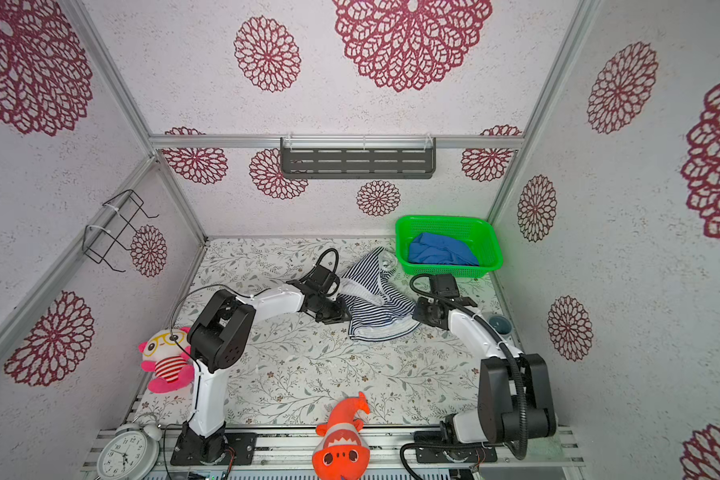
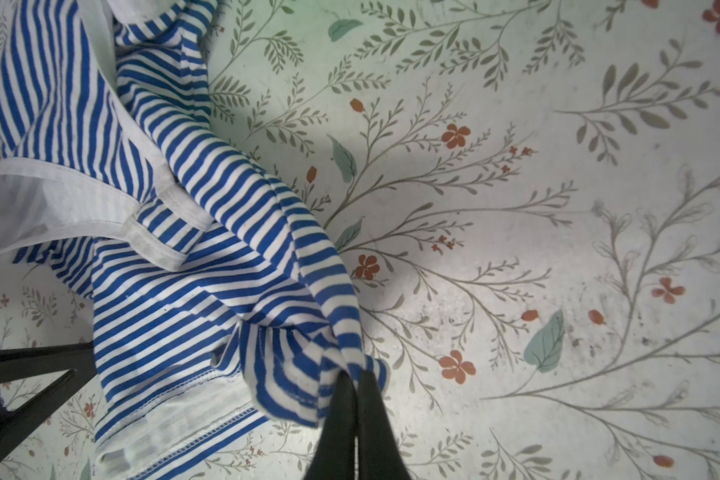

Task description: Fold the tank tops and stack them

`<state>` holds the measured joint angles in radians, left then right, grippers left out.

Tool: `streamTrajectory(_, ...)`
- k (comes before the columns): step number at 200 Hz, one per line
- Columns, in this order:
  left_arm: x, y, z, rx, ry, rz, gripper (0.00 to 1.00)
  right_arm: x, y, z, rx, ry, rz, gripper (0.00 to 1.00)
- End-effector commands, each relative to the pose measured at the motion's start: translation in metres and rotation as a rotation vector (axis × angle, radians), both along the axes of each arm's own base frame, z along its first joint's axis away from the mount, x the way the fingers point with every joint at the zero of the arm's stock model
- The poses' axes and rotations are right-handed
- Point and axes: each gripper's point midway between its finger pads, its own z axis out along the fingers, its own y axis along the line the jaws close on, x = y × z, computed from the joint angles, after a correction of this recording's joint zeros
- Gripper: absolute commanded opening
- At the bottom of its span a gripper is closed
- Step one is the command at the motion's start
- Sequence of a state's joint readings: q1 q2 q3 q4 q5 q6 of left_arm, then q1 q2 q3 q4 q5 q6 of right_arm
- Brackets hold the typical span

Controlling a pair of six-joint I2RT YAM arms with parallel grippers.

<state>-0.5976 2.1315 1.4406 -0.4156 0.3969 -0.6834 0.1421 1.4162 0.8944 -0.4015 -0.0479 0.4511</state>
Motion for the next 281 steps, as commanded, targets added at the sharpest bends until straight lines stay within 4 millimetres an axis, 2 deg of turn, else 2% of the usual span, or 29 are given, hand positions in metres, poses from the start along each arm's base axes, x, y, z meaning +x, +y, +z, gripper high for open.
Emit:
streamTrajectory(1, -0.009, -0.007, -0.012, -0.008, 0.061, -0.024, 0.32, 0.011, -0.001, 0.010, -0.026, -0.033, 0.012, 0.00)
streamTrajectory(54, -0.013, -0.027, -0.018, -0.085, 0.094, -0.068, 0.19, 0.014, -0.002, 0.007, -0.045, -0.026, 0.019, 0.00)
streamTrajectory(78, -0.011, -0.031, -0.010, -0.106, 0.068, -0.079, 0.00, 0.018, 0.001, 0.006, -0.025, -0.033, 0.019, 0.00)
streamTrajectory(97, 0.002, -0.023, 0.006, -0.120, 0.013, -0.039, 0.00, 0.024, 0.005, 0.011, -0.003, -0.052, 0.022, 0.00)
streamTrajectory(114, 0.022, -0.004, 0.027, -0.126, -0.049, 0.016, 0.00, 0.031, 0.010, 0.021, 0.022, -0.081, 0.033, 0.00)
streamTrajectory(136, 0.050, 0.032, 0.062, -0.103, -0.149, 0.086, 0.00, 0.048, 0.020, 0.040, 0.058, -0.134, 0.057, 0.00)
streamTrajectory(149, 0.063, 0.068, 0.075, -0.019, -0.202, 0.120, 0.00, 0.061, 0.029, 0.056, 0.097, -0.176, 0.081, 0.00)
streamTrajectory(156, 0.068, 0.089, 0.072, 0.044, -0.206, 0.131, 0.00, 0.067, 0.034, 0.066, 0.120, -0.198, 0.100, 0.00)
streamTrajectory(158, 0.070, 0.095, 0.085, 0.046, -0.232, 0.138, 0.00, 0.070, 0.036, 0.069, 0.126, -0.206, 0.105, 0.00)
streamTrajectory(160, 0.071, 0.101, 0.090, 0.055, -0.243, 0.144, 0.00, 0.073, 0.037, 0.073, 0.131, -0.215, 0.110, 0.00)
streamTrajectory(178, 0.080, 0.146, 0.117, 0.125, -0.303, 0.191, 0.00, 0.093, 0.050, 0.106, 0.179, -0.282, 0.158, 0.00)
streamTrajectory(198, 0.087, 0.183, 0.160, 0.197, -0.411, 0.237, 0.00, 0.110, 0.062, 0.147, 0.229, -0.372, 0.203, 0.00)
streamTrajectory(216, 0.085, 0.202, 0.198, 0.224, -0.492, 0.269, 0.00, 0.119, 0.068, 0.182, 0.251, -0.446, 0.230, 0.00)
streamTrajectory(231, 0.077, 0.210, 0.218, 0.234, -0.528, 0.289, 0.00, 0.119, 0.072, 0.205, 0.267, -0.493, 0.254, 0.00)
streamTrajectory(244, 0.066, 0.212, 0.220, 0.230, -0.521, 0.297, 0.00, 0.115, 0.073, 0.213, 0.275, -0.507, 0.268, 0.00)
streamTrajectory(255, 0.053, 0.210, 0.208, 0.211, -0.473, 0.301, 0.00, 0.110, 0.075, 0.207, 0.277, -0.490, 0.277, 0.00)
streamTrajectory(268, 0.035, 0.206, 0.179, 0.207, -0.398, 0.305, 0.00, 0.099, 0.075, 0.183, 0.278, -0.431, 0.288, 0.00)
streamTrajectory(281, 0.013, 0.202, 0.145, 0.211, -0.318, 0.305, 0.00, 0.081, 0.074, 0.143, 0.270, -0.332, 0.286, 0.00)
